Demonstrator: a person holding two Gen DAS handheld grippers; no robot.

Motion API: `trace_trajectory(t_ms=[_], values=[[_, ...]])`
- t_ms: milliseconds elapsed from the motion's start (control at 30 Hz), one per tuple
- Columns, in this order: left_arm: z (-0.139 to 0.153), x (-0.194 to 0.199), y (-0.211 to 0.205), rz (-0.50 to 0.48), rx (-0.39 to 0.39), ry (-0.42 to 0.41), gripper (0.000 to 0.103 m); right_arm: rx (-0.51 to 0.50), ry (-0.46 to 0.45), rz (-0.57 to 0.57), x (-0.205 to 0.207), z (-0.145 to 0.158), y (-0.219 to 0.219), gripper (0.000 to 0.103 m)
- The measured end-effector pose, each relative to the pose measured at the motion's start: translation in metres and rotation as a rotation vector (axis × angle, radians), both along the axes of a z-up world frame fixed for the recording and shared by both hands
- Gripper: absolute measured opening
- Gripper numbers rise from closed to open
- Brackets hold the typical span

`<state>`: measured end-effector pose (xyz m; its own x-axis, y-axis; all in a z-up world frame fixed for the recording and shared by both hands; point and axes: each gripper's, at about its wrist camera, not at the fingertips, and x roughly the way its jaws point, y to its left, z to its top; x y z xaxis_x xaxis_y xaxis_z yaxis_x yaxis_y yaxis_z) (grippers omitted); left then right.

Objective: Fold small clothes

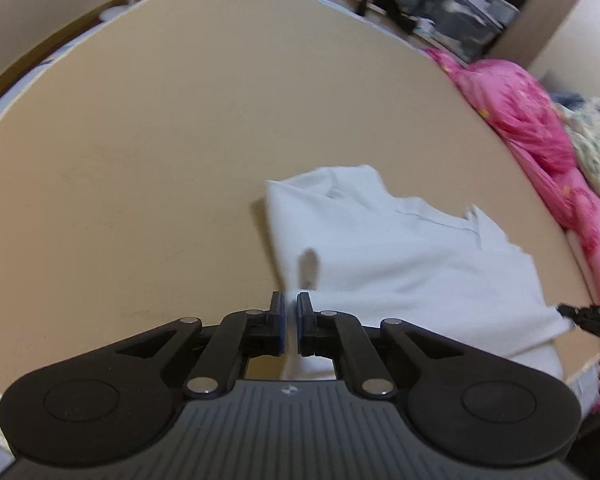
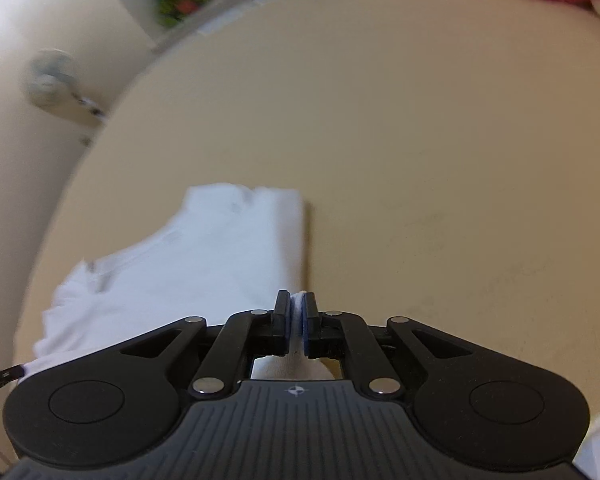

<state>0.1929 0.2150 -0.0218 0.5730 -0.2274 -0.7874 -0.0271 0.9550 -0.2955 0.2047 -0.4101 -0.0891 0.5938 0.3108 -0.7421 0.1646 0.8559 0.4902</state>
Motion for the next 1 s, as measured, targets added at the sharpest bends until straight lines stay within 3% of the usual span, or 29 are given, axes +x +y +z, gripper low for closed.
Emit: trace_trajectory(t_ms=[100,233,367,467,600,733,867,1000], values=[[0.006,-0.005,0.009,0.056,0.008,-0.049,0.027,-0.102,-0.067,-0.036,0.002,0.008,0.004,0.01],[0.015,-0.016,0.04,0.157,-0.011,-0.081,0.035,-0.16,-0.11,-0.1,-0.001,0.011,-0.012,0.01],[0.009,-0.029,0.059,0.157,0.064,0.009,0.055,-0.132,-0.122,-0.096,-0.011,0.01,-0.035,0.017],[-0.006,-0.035,0.063,0.092,0.141,0.115,0.056,-0.132,-0.091,-0.006,-0.019,0.001,-0.038,0.023],[0.001,-0.041,0.057,0.012,0.111,0.073,0.056,-0.2,-0.074,0.166,-0.027,-0.009,-0.025,0.025],[0.006,-0.038,0.032,-0.08,0.085,0.041,0.056,-0.23,-0.067,0.253,-0.025,-0.015,-0.008,0.025],[0.003,-0.029,-0.002,-0.185,0.136,0.025,0.056,-0.233,-0.073,0.292,-0.011,-0.017,0.011,0.025],[-0.002,-0.016,-0.029,-0.22,0.209,-0.001,0.056,-0.272,-0.092,0.311,0.0,-0.012,0.03,0.025]])
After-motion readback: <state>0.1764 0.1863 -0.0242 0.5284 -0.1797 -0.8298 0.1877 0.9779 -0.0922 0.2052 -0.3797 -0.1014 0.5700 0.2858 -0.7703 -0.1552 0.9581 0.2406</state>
